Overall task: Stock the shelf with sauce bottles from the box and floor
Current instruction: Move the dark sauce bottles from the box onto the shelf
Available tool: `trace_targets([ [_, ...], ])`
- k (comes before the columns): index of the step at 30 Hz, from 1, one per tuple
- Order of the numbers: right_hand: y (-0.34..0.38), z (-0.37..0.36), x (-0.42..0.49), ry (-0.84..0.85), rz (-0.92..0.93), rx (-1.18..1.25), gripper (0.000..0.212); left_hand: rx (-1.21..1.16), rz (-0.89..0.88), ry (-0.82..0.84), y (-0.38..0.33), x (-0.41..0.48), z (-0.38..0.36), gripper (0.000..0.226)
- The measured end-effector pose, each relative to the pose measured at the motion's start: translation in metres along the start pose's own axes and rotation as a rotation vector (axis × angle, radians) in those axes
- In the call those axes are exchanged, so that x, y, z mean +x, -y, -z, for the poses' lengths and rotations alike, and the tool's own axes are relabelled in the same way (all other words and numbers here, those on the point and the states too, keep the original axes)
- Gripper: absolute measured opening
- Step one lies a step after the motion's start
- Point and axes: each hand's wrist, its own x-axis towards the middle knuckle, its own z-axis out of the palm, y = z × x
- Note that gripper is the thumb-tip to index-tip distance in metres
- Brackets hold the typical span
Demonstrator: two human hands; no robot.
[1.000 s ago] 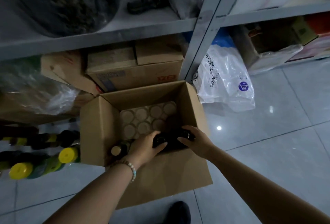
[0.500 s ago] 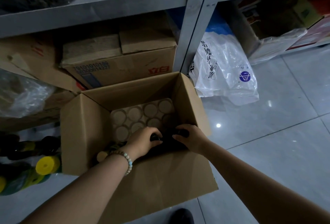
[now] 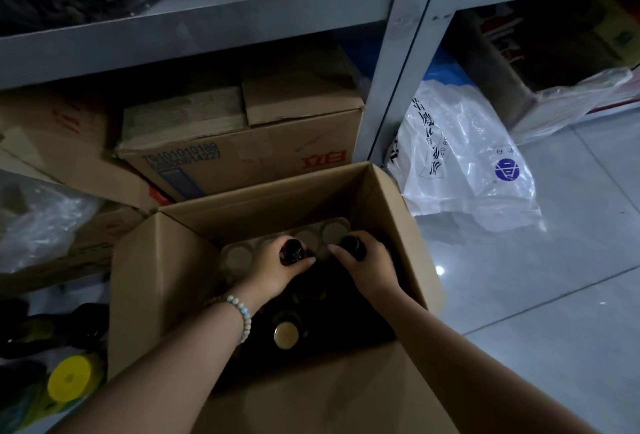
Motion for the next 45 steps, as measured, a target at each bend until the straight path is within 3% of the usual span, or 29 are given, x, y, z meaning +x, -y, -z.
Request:
trace_targets([
  [5,-0.005,-0.011,0.017,0.031,0.025,-0.167,0.038,-0.067,0.022,-0.018,0.012,0.022,0.011,0.02],
  [11,0.003,0.01,-0.015,-0.002,0.081,-0.263,0.03,-0.065,-0.043,-0.096,0.0,-0.011,0.003,0.028],
  [14,0.025,0.032,-0.041,-0.033,0.086,-0.302,0.032,0.016,-0.141,-0.109,-0.034,-0.038,0.014,0.034],
  [17,0.071,0.062,-0.064,-0.107,0.138,-0.253,0.02,0.033,-0.222,-0.16,-0.084,-0.067,0.048,0.03],
  [25,0.285,0.183,-0.145,-0.155,0.427,-0.182,0.028,-0.012,-0.45,-0.329,-0.283,-0.19,0.171,0.026],
  [34,0.589,0.327,-0.297,-0.026,0.76,0.007,0.018,-0.068,-0.698,-0.362,-0.521,-0.414,0.325,0.04],
  [39,0.727,0.353,-0.37,0.011,0.963,0.189,0.036,-0.061,-0.896,-0.572,-0.619,-0.533,0.391,0.034],
  [45,0.862,0.349,-0.44,0.147,1.128,0.355,0.036,-0.081,-1.033,-0.865,-0.681,-0.669,0.469,0.028],
])
